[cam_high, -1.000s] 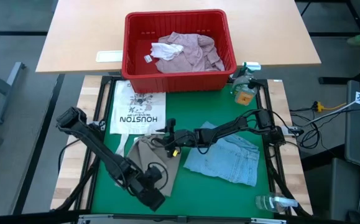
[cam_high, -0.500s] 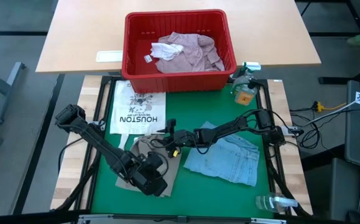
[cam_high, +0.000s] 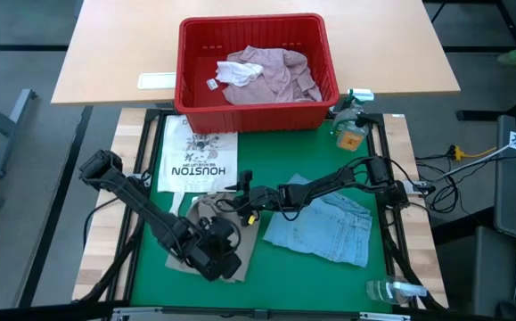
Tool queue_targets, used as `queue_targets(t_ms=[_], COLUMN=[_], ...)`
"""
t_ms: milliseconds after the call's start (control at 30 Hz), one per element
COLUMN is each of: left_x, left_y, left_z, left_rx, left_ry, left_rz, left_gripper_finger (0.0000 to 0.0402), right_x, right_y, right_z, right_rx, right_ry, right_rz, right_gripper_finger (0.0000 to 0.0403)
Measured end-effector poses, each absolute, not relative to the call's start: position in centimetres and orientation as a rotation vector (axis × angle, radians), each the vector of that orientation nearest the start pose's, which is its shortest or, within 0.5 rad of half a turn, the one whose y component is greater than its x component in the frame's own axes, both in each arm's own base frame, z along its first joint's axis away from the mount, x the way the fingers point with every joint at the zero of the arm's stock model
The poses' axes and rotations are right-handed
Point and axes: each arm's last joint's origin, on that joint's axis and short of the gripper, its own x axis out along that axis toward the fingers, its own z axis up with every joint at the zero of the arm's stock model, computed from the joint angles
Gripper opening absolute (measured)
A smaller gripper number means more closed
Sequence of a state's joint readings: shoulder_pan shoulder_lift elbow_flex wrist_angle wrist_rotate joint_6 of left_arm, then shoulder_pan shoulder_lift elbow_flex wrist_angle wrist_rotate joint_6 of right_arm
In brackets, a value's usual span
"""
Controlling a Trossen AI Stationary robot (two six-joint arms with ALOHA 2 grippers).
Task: Fold laundry
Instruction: Fold the gray short
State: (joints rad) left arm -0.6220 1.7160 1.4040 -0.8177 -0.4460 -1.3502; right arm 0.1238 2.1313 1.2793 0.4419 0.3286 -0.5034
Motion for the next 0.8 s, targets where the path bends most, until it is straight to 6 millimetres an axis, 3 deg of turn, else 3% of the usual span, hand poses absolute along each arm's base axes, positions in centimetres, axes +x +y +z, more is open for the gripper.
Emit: queue_targets(t_ms=[400, 567, 667, 800], left_x=[30.2, 30.5, 30.3, 29.9], left_y=[-20.2, -19.6, -19.2, -19.0], left_z=[23.0, 22.7, 22.4, 22.3], left_rx=[-0.546, -0.548, -0.566, -0.584], left_ry=[0.956, 0.982, 1.001, 1.049], left_rz=[0.487, 0.515, 0.573, 0.608], left_gripper_finger=[0.0125, 0.0123, 0.0099, 0.0031], right_x=[45.2, 45.2, 45.2, 45.2], right_y=[4.7, 4.7, 4.7, 4.7], right_z=[14.4, 14.5, 14.5, 14.5], right_rx=[-0.586, -0.586, -0.586, -0.586], right_ry=[0.442, 0.441, 0.440, 0.440], right_rz=[-0.098, -0.098, -0.098, -0.098], right_gripper_finger=[0.0221, 0.0221, 0.0221, 0.0221])
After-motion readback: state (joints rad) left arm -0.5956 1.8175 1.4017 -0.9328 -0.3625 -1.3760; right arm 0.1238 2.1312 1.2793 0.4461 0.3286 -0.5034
